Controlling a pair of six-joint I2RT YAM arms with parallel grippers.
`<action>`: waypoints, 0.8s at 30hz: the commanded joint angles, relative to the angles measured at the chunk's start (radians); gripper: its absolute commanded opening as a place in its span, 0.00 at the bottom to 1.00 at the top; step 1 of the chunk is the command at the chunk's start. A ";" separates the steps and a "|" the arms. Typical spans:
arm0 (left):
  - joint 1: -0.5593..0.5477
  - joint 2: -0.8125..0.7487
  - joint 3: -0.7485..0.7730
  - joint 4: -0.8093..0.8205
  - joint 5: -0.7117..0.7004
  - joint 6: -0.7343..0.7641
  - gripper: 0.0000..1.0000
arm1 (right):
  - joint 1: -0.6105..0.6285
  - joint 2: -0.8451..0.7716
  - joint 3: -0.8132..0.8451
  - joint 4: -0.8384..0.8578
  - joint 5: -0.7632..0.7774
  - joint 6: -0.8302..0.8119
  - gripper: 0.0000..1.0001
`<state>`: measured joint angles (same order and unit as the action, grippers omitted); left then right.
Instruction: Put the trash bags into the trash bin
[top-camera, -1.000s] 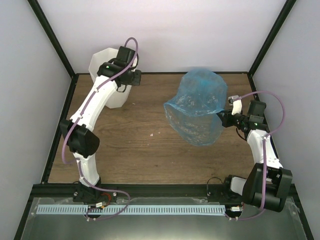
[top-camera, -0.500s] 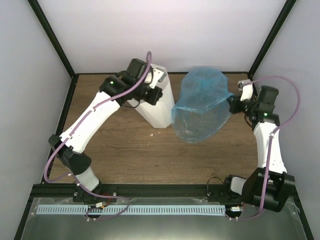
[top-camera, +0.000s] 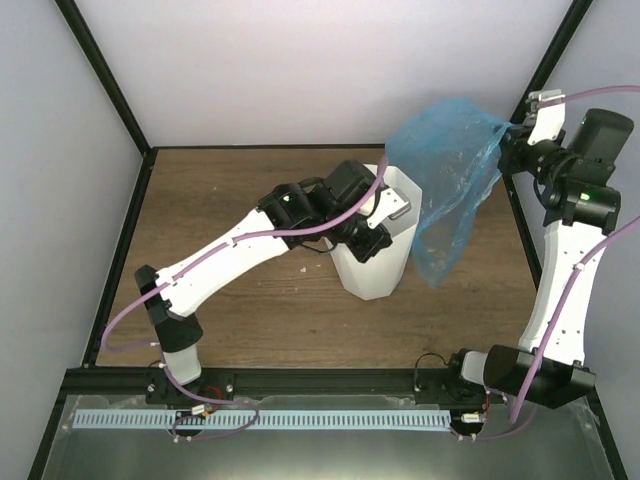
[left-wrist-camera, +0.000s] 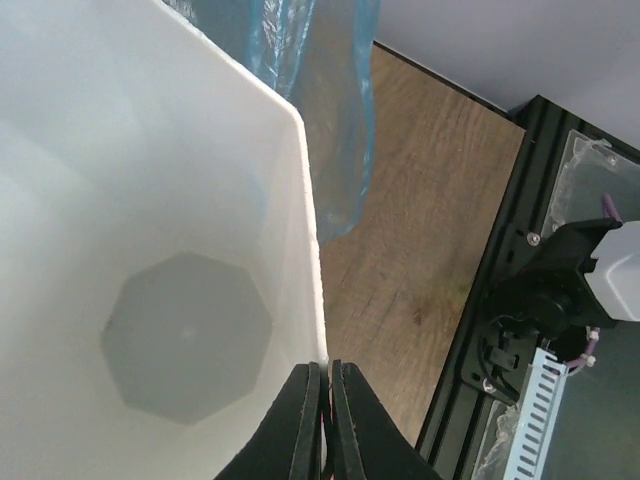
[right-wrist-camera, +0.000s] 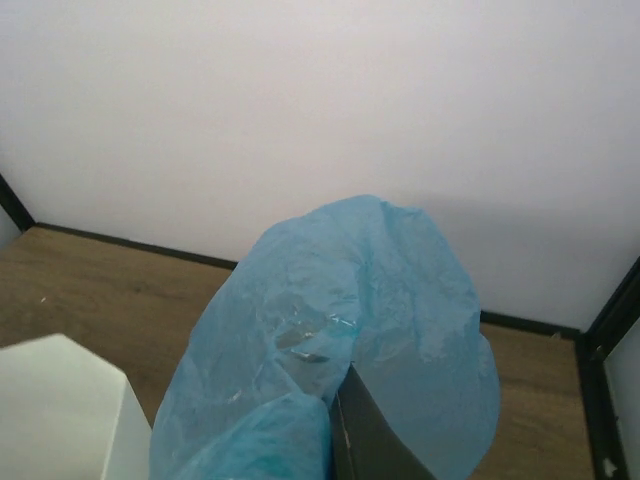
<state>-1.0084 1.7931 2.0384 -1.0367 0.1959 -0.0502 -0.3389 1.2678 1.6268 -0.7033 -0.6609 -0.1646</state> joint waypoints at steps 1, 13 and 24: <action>-0.020 0.032 0.047 -0.006 -0.031 0.022 0.06 | -0.005 0.015 0.133 -0.109 0.055 -0.010 0.01; -0.049 -0.038 0.043 0.150 -0.053 -0.016 0.58 | -0.005 0.028 0.404 -0.181 0.126 -0.009 0.01; -0.236 -0.128 -0.180 0.622 -0.151 -0.033 0.72 | -0.005 -0.040 0.468 -0.166 0.249 -0.018 0.01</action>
<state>-1.1790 1.6222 1.8576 -0.5812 0.0814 -0.1013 -0.3389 1.2484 2.0476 -0.8562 -0.4686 -0.1711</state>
